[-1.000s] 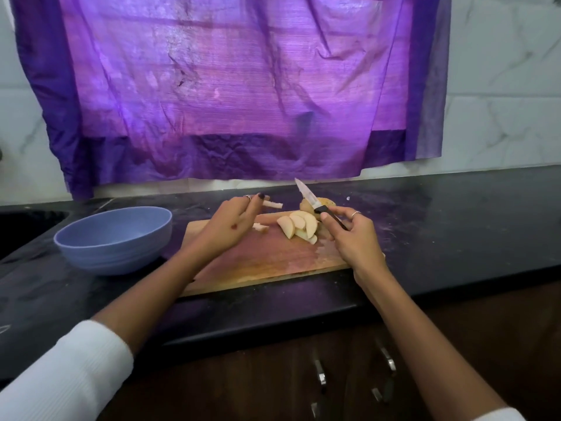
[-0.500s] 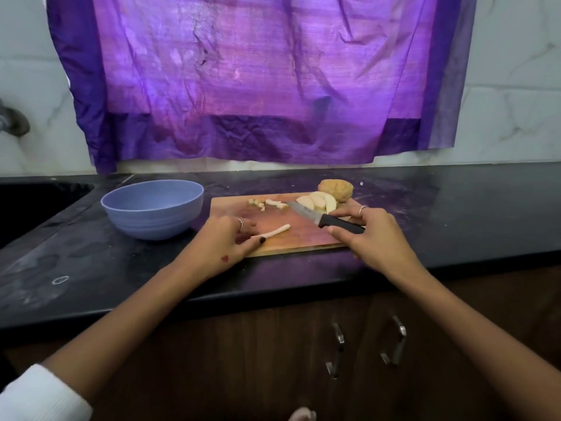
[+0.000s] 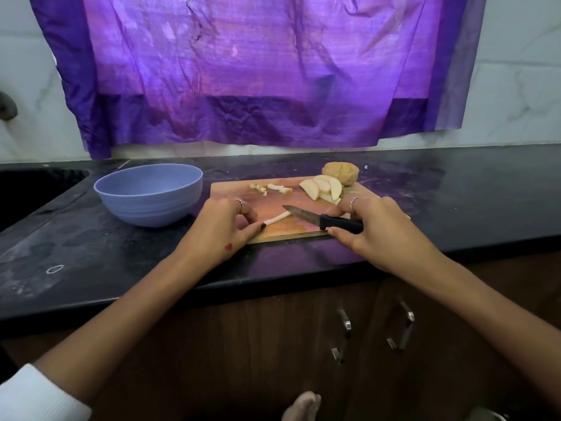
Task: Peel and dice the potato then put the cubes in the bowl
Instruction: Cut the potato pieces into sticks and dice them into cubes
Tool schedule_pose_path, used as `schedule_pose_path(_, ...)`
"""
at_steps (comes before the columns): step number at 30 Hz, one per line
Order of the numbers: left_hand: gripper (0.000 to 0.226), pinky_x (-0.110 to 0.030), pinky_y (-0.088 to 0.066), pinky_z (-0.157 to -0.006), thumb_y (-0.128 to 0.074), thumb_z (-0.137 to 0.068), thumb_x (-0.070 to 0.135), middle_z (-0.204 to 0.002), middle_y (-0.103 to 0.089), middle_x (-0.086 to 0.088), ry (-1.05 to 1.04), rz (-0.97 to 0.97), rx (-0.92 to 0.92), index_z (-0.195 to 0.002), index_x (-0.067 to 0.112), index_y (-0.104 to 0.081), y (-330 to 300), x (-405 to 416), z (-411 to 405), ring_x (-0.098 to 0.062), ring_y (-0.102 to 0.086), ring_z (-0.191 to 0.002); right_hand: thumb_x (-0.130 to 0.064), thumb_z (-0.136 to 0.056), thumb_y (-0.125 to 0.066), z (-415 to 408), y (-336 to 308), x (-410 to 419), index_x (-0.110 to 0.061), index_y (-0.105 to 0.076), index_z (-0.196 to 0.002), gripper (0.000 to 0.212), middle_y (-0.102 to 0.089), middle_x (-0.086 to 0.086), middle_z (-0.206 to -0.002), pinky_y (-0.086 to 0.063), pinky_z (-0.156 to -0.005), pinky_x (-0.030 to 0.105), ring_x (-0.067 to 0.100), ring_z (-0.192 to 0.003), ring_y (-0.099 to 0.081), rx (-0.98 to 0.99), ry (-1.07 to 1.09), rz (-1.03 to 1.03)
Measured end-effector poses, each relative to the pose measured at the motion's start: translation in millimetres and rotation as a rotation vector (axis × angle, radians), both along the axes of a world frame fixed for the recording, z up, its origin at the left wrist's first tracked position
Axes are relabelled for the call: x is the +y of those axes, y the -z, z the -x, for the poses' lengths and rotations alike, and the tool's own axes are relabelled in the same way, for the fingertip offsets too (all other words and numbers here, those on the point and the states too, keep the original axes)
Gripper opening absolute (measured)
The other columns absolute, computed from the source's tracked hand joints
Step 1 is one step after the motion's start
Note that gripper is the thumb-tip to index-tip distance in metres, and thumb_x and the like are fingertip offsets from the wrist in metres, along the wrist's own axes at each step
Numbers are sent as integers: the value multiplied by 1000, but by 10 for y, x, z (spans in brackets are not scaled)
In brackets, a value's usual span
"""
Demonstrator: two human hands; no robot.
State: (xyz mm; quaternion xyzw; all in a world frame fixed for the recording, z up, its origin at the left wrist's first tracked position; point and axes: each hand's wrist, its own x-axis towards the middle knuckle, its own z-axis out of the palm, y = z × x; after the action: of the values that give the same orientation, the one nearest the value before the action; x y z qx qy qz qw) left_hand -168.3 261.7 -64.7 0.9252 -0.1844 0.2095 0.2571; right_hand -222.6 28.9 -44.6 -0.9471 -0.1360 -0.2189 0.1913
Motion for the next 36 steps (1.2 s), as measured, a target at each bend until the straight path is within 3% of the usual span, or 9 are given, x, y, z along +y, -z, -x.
schedule_pose_path(2, 14, -21, -40, -75, -70, -86, 27, -97, -71, 2, -7, -2, -10, -92, 15, -73, 5, -5, 2, -8, -60, -85, -29, -87, -67, -44, -29, 10, -24, -66, -113, 27, -55, -5, -85, -43, -62, 26, 9, -74, -49, 2, 7, 39)
schedule_pose_path(6, 10, -25, -46, -79, -71, -86, 24, -97, -71, 0, 0, -2, -11, -90, 15, -72, 8, -16, 25, -11, -62, -88, -31, -86, -67, -102, -91, 63, -23, -65, -110, 25, -60, 5, -96, -52, -76, 38, 19, -86, -56, 22, 1, 130)
schedule_pose_path(12, 6, -23, -44, -75, -69, -86, 24, -93, -71, 3, 3, -9, 10, -85, 18, -70, 0, -24, 41, -8, -61, -82, -35, -93, -54, -69, -42, 50, -29, -57, -120, 28, -61, 3, -107, -41, -66, 31, 23, -97, -59, -89, 33, 335)
schedule_pose_path(16, 6, -22, -43, -74, -69, -87, 25, -92, -70, 5, 12, -7, 30, -82, 21, -68, -14, -33, 52, -5, -60, -82, -27, -88, -64, -47, 19, 24, -24, -63, -106, 19, -56, -5, -81, -47, -66, 34, 18, -81, -57, -96, -30, 39)
schedule_pose_path(20, 4, -20, -44, -72, -68, -88, 24, -92, -69, 6, 21, -17, 36, -87, 21, -70, -10, -30, 37, -3, -60, -81, -29, -86, -66, -102, 74, 8, -29, -64, -105, 19, -45, -17, -68, -35, -58, 27, 6, -67, -48, -38, -83, 47)
schedule_pose_path(30, 7, -22, -43, -68, -68, -88, 26, -92, -70, 5, 11, -33, 24, -91, 21, -72, 7, -36, 15, -3, -58, -75, -34, -92, -58, -248, 50, 181, -28, -58, -119, 27, -64, 2, -99, -41, -66, 27, 20, -87, -59, -21, -87, 162)
schedule_pose_path(36, 6, -21, -45, -71, -68, -88, 25, -91, -70, 6, 12, -32, 22, -89, 21, -71, 0, -27, 19, -3, -59, -80, -34, -96, -52, -229, 18, 143, -25, -54, -119, 25, -58, 2, -95, -34, -64, 28, 19, -89, -54, -122, -11, 240)
